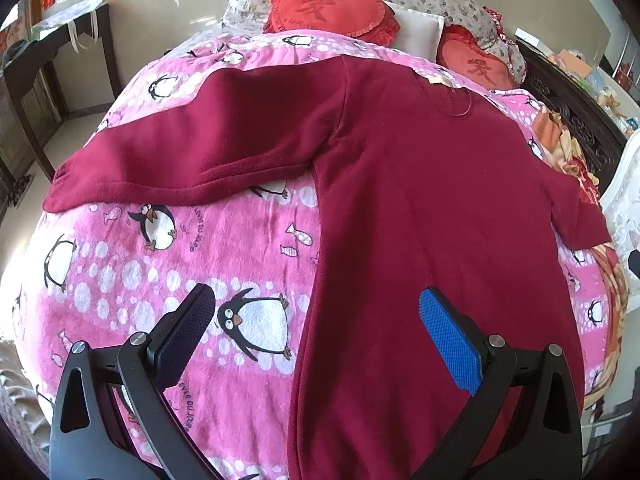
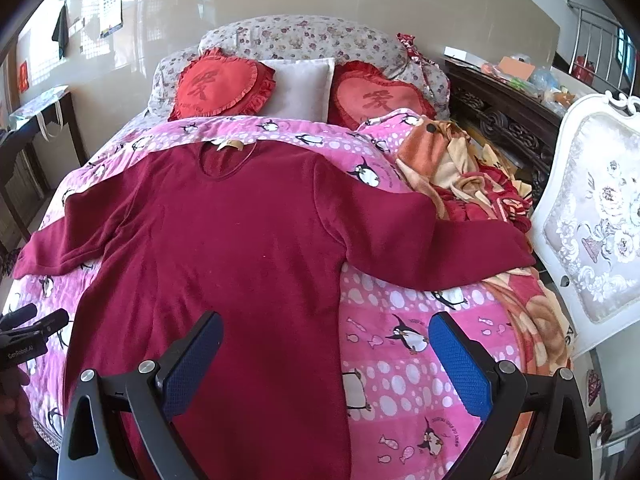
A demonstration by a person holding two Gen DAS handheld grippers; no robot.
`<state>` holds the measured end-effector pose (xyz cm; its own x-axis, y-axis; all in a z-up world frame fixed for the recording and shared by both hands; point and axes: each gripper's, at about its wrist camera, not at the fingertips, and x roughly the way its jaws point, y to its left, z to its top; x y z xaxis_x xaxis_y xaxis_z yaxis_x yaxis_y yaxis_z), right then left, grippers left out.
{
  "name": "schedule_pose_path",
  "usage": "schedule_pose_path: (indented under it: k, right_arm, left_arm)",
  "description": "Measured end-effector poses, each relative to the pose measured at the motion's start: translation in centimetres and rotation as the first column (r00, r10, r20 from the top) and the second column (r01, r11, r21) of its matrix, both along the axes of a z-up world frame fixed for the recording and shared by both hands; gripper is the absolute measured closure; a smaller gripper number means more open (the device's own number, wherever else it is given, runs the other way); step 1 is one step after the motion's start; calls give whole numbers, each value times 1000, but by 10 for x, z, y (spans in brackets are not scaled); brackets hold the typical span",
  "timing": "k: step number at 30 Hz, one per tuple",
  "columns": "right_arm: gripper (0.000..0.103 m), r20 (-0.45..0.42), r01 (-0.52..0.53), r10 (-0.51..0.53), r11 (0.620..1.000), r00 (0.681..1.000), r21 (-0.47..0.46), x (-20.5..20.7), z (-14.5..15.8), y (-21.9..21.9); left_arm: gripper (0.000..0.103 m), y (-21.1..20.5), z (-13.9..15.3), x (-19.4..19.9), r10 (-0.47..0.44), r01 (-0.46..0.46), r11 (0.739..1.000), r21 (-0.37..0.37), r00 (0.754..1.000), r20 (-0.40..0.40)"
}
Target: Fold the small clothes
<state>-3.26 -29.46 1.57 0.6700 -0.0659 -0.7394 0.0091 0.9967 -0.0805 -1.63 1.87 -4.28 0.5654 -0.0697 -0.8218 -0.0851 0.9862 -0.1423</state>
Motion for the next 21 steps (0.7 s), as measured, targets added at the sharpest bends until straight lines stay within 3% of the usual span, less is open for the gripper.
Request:
schedule_pose_path:
  k: [6,14,21]
  right_arm:
    - [1,12,-2,2,1000,1000,16,11,-15,8]
    - [1,32,52,-54,996,998,69,44,-73,8]
    - [1,14,72,-72,997,997,28,67,-108,5]
  left_arm:
    - [1,9,-6,2,15,-15,1000,-11,1000,-10]
    - [1,22,-13,3,42,-42,999,10,999,-21]
    - [1,25,-17,3,50,-49,998,30,998,-29]
